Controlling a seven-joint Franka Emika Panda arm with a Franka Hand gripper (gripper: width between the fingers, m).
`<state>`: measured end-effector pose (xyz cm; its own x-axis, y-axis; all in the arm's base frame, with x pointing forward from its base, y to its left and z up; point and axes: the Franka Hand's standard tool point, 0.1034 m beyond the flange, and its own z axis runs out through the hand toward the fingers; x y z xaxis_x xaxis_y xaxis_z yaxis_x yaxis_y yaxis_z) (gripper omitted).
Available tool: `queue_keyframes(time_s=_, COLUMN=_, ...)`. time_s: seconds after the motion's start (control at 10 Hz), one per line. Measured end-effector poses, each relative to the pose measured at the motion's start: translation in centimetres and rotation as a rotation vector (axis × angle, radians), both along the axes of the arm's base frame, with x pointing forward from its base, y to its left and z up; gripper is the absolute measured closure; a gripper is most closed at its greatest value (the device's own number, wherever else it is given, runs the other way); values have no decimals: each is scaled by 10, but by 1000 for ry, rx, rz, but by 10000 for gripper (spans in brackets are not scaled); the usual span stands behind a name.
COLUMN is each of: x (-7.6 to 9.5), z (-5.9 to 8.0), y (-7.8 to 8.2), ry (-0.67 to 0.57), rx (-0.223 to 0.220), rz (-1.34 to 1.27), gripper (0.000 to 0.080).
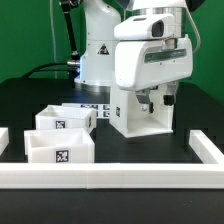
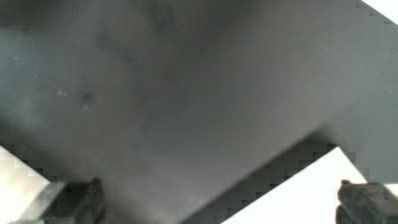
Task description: Assemble drawer
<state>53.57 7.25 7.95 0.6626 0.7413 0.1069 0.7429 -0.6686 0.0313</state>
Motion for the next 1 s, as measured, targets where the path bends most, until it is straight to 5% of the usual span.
queue_keyframes(time_s=0.4, x=0, z=2, y=0, ry=-1, rx=1, rz=-14, gripper=150)
queue_keyframes(time_s=1.0, x=-24, z=57, y=11, ry=59, rx=-9, rz=-265, gripper=150)
